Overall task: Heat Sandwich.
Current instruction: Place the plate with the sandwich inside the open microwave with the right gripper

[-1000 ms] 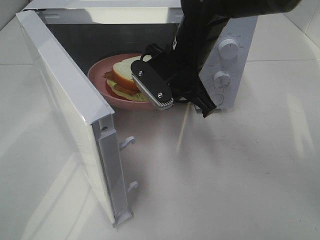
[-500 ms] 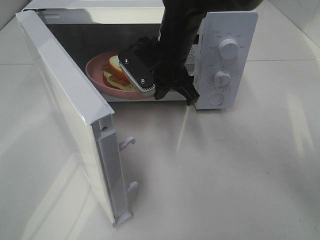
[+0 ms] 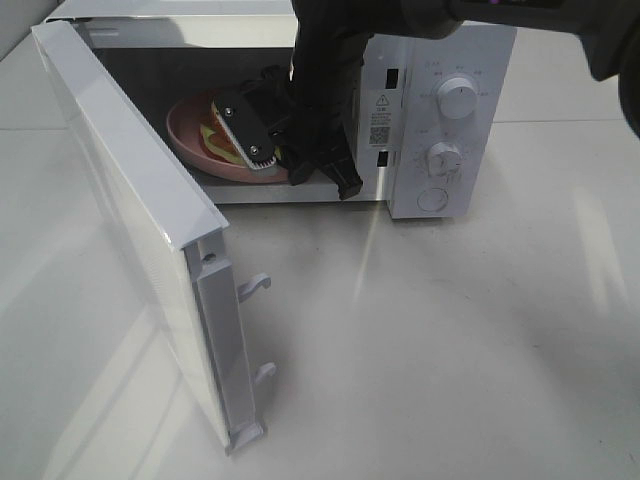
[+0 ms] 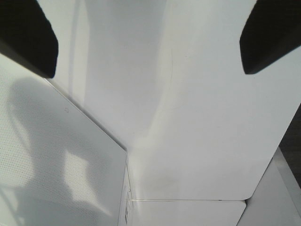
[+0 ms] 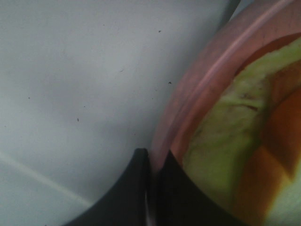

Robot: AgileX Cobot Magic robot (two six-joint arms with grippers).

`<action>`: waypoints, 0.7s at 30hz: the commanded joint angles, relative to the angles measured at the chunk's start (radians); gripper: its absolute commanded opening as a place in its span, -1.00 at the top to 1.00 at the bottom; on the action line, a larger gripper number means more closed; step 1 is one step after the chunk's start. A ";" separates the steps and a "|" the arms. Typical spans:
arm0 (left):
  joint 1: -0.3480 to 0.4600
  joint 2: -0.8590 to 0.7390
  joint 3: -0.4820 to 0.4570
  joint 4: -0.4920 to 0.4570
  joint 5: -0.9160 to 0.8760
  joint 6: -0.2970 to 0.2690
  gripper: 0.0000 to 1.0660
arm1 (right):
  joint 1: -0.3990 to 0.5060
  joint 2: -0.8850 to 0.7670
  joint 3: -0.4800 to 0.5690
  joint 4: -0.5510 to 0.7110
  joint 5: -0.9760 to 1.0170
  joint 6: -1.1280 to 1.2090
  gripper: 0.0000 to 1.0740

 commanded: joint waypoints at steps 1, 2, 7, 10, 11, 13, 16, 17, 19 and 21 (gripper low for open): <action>0.005 -0.027 0.002 -0.003 -0.008 -0.001 -0.90 | 0.001 0.025 -0.050 -0.013 -0.007 0.039 0.99; 0.005 -0.027 0.002 -0.003 -0.008 -0.001 -0.90 | 0.001 0.034 -0.061 -0.013 -0.008 0.044 0.99; 0.005 -0.027 0.002 -0.003 -0.008 -0.001 -0.90 | 0.001 0.074 -0.101 -0.013 -0.018 0.054 0.99; 0.005 -0.027 0.002 -0.003 -0.008 -0.001 -0.90 | -0.011 0.096 -0.128 -0.012 -0.037 0.106 0.98; 0.005 -0.027 0.002 -0.003 -0.008 -0.001 -0.90 | -0.011 0.107 -0.137 -0.010 -0.041 0.116 0.98; 0.005 -0.027 0.002 -0.003 -0.008 -0.001 -0.90 | -0.011 0.113 -0.144 -0.010 -0.043 0.118 0.98; 0.005 -0.027 0.002 -0.003 -0.008 -0.001 -0.90 | -0.011 0.132 -0.153 -0.010 -0.081 0.122 0.98; 0.005 -0.027 0.002 -0.003 -0.008 -0.001 -0.90 | -0.011 0.132 -0.153 -0.010 -0.081 0.122 0.98; 0.005 -0.027 0.002 -0.003 -0.008 -0.001 -0.90 | -0.011 0.140 -0.153 -0.013 -0.111 0.144 0.98; 0.005 -0.027 0.002 -0.003 -0.008 -0.001 -0.90 | -0.011 0.140 -0.153 -0.013 -0.119 0.158 0.98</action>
